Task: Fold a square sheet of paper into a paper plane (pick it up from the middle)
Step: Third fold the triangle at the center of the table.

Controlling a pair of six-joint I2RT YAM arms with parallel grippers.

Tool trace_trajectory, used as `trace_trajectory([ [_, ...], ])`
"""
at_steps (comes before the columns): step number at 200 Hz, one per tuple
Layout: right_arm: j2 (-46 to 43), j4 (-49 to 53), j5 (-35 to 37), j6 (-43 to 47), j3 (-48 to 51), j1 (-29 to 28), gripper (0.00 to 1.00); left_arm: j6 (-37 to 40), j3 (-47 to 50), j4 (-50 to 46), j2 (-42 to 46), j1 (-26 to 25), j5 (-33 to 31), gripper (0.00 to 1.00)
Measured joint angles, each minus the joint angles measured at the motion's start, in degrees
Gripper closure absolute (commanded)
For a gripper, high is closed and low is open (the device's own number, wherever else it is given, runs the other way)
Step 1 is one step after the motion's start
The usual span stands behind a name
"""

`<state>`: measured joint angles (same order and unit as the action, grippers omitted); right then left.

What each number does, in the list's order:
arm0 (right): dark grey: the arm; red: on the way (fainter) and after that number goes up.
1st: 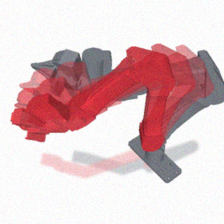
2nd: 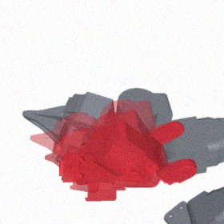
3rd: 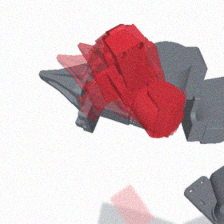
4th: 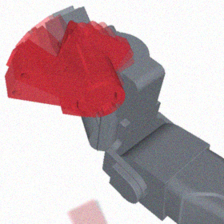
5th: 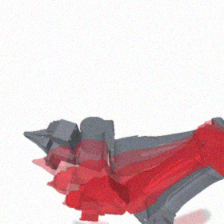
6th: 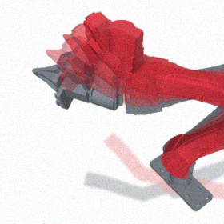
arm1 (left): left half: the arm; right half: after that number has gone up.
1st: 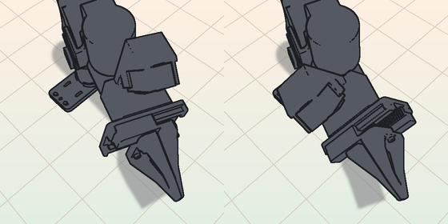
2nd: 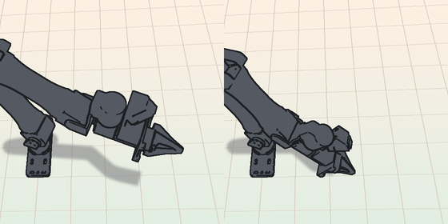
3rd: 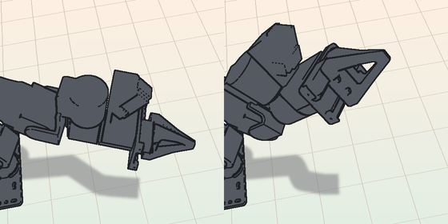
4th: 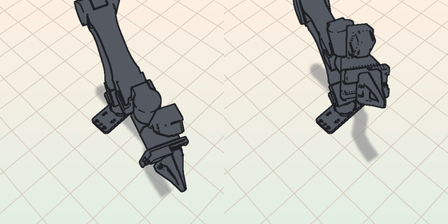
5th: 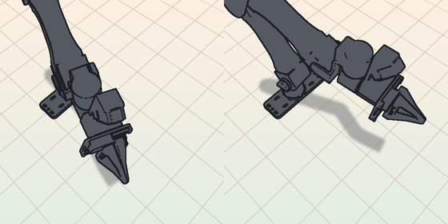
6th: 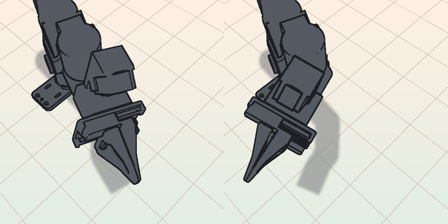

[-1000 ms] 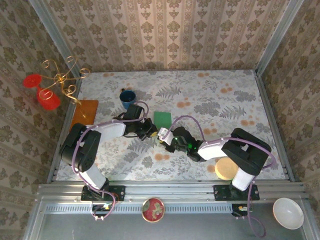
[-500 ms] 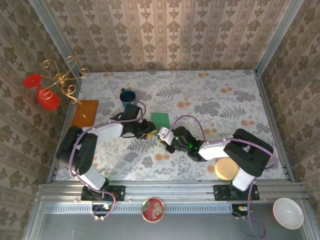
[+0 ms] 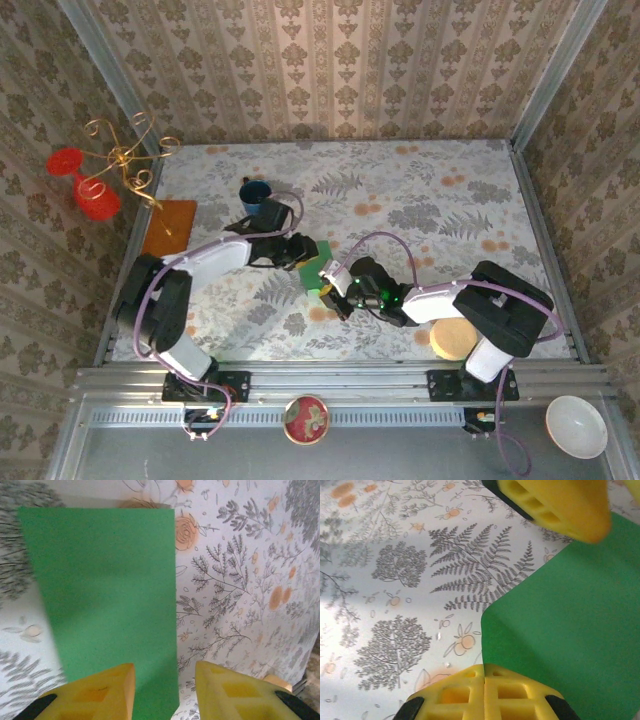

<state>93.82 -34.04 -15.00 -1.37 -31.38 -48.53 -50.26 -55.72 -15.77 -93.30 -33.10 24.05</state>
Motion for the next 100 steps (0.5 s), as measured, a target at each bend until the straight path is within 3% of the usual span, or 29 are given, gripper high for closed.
trace_trajectory([
  [54,0.8,0.0,-3.9,-4.6,0.0,0.5,1.00,3.0,-6.6,-3.4,-11.0,-1.8,-0.6,0.77],
  [100,0.9,0.0,-3.9,-7.5,0.0,1.9,1.00,4.1,-7.6,-5.7,-13.7,-1.8,-1.0,0.83],
])
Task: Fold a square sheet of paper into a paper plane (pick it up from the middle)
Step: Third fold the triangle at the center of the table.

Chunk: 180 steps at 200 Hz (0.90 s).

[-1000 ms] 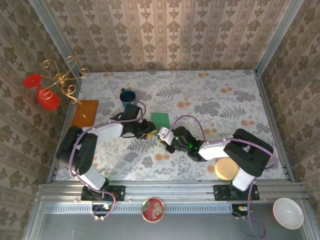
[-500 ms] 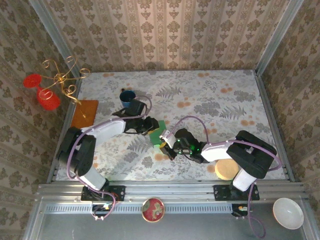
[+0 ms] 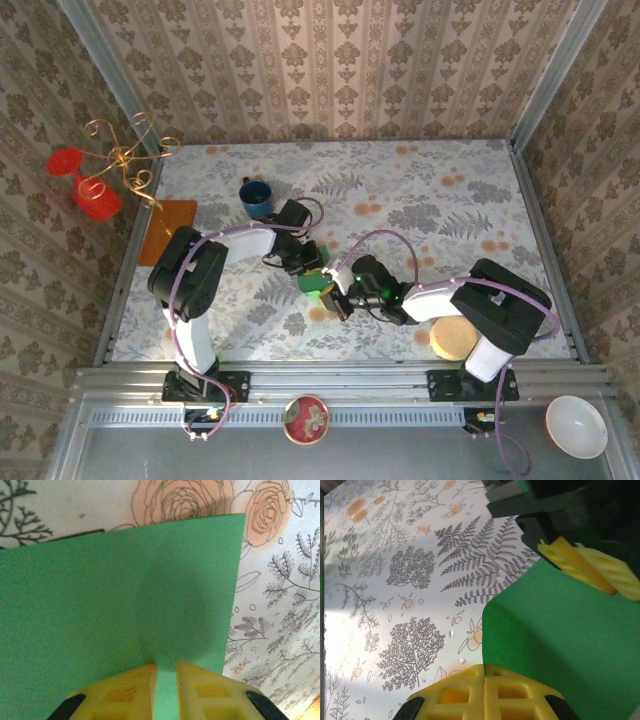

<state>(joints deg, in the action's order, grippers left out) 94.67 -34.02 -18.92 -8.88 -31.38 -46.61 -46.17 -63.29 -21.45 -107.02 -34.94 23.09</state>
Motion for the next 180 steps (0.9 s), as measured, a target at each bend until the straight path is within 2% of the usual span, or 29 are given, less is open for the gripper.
trace_trajectory([
  [78,0.6,3.4,2.7,-4.8,-0.5,2.4,1.00,1.0,0.0,-0.3,-0.3,0.0,0.0,0.87],
  [180,1.5,7.7,6.8,-6.4,-3.7,2.8,1.00,2.3,-0.1,-0.4,-0.6,0.0,0.7,0.90],
])
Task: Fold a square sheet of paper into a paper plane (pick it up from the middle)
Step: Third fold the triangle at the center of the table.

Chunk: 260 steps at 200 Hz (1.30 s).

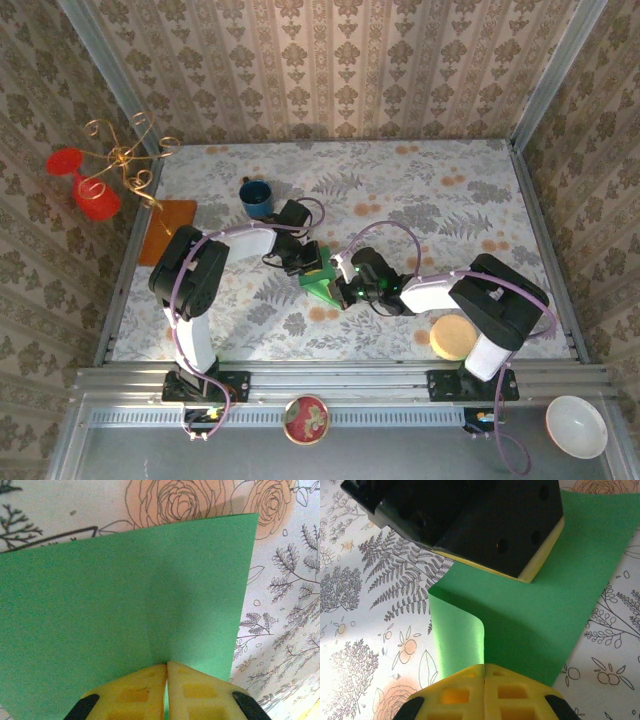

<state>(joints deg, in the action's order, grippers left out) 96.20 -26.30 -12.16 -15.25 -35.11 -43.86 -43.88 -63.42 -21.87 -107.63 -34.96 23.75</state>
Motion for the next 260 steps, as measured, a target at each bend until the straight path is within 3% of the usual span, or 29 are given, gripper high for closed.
trace_trajectory([
  [144,1.5,2.7,1.7,-1.6,-0.6,0.0,1.00,0.2,-0.9,-0.5,-0.4,-0.3,0.4,0.90],
  [193,2.1,2.8,1.9,-1.7,-1.2,0.1,1.00,1.5,-2.6,-2.6,-0.3,-0.2,-0.2,0.83],
  [260,2.1,2.8,1.9,-2.6,-1.3,0.6,1.00,2.2,-2.0,-3.9,0.1,1.8,-1.7,0.87],
])
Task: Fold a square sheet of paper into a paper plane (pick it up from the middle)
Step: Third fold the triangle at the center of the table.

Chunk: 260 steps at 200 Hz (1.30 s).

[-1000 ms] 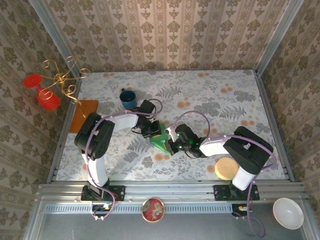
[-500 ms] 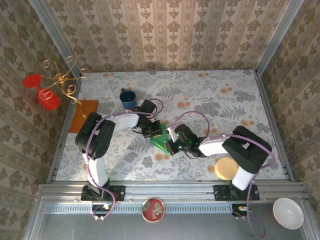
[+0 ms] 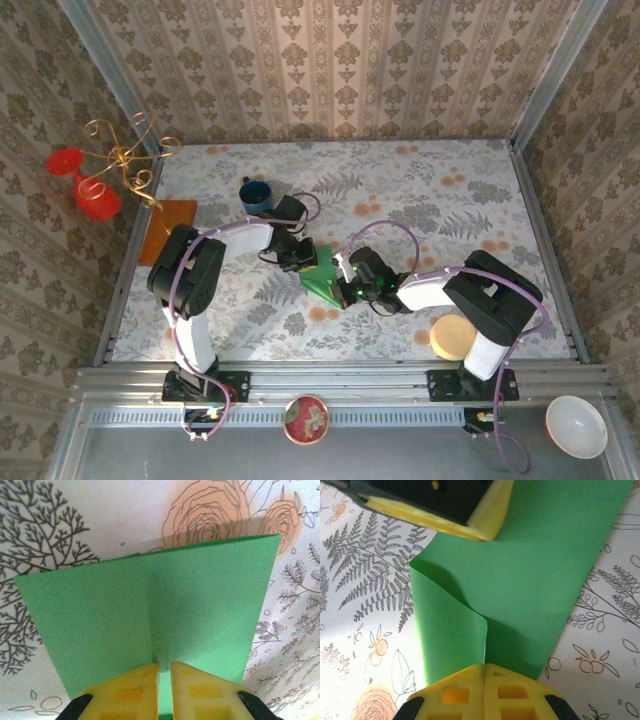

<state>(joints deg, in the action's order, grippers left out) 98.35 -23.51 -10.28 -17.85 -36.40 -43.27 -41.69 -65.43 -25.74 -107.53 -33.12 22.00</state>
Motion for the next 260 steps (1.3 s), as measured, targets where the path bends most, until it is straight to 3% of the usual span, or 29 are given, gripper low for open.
trace_trajectory([
  [260,0.0,2.7,-0.1,-0.2,-1.4,1.1,1.00,2.8,-2.3,-3.7,-1.6,-0.6,-1.3,0.92],
])
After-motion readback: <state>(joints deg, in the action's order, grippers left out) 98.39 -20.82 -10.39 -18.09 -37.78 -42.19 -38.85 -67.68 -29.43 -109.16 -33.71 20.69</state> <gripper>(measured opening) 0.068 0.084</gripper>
